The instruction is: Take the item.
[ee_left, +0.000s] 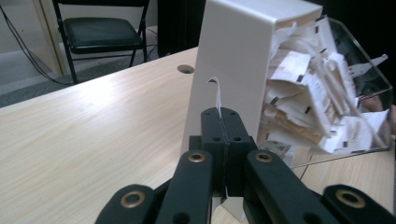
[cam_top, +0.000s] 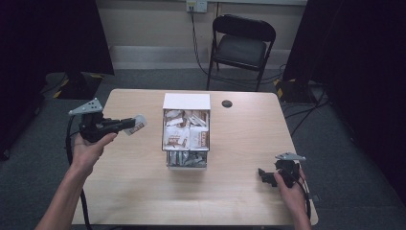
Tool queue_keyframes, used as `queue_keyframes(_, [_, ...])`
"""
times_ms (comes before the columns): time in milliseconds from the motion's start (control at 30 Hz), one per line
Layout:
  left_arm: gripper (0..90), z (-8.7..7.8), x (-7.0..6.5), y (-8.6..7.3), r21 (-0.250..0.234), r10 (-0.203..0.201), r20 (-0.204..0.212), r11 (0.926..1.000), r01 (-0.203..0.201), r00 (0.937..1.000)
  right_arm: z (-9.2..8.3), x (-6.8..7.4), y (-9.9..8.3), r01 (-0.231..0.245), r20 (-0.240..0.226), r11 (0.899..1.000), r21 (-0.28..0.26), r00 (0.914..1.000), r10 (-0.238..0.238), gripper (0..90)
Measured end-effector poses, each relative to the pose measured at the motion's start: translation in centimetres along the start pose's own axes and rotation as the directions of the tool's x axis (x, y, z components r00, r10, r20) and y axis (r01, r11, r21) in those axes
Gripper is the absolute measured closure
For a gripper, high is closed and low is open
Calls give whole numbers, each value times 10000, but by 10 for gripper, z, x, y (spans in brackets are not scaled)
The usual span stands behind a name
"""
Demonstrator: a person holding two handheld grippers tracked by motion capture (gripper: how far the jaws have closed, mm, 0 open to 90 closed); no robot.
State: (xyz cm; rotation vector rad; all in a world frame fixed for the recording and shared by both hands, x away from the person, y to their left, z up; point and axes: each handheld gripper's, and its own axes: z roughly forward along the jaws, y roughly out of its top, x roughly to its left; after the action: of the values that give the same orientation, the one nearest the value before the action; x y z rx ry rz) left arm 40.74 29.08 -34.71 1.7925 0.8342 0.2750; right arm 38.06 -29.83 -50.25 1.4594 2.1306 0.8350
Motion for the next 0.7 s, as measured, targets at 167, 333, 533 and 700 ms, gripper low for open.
queue_keyframes(167, [900,8,4,-7,147,-33,-15,9999,33,10000,0,0,0,0,-1,10000,-1,10000,0,0])
queue_keyframes(333, [900,15,8,-14,384,-282,3,9989,282,9996,0,0,0,-2,-1,10000,-1,10000,2,0])
queue_keyframes(533, [900,24,14,-24,680,-495,-54,9964,497,9988,0,0,0,-3,-1,10000,1,10000,3,0])
queue_keyframes(700, [900,33,13,-29,951,-415,-46,9946,417,9991,0,0,0,-2,1,10000,0,10000,2,0])
